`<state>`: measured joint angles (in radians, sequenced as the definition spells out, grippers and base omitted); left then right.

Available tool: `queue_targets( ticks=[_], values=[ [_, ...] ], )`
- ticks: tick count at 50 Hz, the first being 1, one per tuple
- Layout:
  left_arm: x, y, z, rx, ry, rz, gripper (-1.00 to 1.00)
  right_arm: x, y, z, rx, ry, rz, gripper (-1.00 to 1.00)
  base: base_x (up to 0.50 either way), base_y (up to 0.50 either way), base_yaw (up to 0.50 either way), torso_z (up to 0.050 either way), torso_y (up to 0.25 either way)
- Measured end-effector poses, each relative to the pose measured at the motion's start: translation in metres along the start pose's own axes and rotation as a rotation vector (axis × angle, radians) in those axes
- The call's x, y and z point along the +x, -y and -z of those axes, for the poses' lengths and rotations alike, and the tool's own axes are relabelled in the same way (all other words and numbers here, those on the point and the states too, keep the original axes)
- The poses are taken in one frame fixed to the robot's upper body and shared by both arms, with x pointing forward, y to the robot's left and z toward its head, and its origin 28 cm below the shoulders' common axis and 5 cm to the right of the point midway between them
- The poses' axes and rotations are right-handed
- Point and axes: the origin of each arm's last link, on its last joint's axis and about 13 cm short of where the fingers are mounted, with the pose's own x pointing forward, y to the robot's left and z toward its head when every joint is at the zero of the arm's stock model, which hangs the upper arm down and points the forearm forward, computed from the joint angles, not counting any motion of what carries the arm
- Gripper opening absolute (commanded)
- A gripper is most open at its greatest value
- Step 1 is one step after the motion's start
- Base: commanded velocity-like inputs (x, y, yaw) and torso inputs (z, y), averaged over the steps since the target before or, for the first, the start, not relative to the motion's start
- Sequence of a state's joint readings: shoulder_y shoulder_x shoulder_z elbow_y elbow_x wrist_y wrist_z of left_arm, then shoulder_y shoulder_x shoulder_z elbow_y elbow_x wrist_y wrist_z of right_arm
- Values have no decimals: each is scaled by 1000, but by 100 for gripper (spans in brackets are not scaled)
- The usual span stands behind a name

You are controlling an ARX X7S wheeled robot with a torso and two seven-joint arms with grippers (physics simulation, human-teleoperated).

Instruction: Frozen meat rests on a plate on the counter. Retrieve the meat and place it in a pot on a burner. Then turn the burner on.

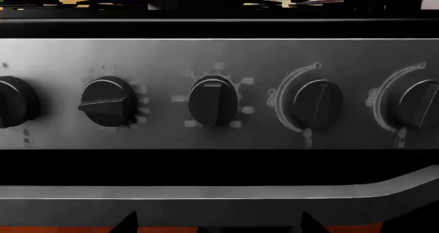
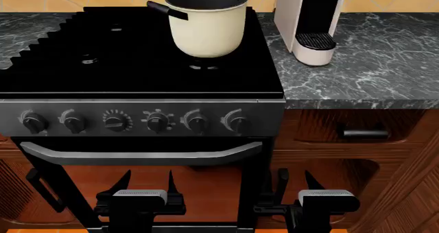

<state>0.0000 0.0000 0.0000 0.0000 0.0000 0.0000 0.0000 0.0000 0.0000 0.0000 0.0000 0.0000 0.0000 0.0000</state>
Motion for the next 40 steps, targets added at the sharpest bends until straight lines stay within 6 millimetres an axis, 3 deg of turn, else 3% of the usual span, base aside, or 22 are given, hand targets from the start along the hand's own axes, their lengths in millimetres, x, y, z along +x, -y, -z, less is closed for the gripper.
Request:
queue_targets(
  ticks=[9,40],
  values=[
    [1,-1,1,-1,-4,-12,100,0,0,0,-28,4,-5,100,0,0,0,0,0],
    [2,-1,4,9,-24,-38,100,1,0,-2,-63,10,-33,100,0,500,0,0,0]
  ],
)
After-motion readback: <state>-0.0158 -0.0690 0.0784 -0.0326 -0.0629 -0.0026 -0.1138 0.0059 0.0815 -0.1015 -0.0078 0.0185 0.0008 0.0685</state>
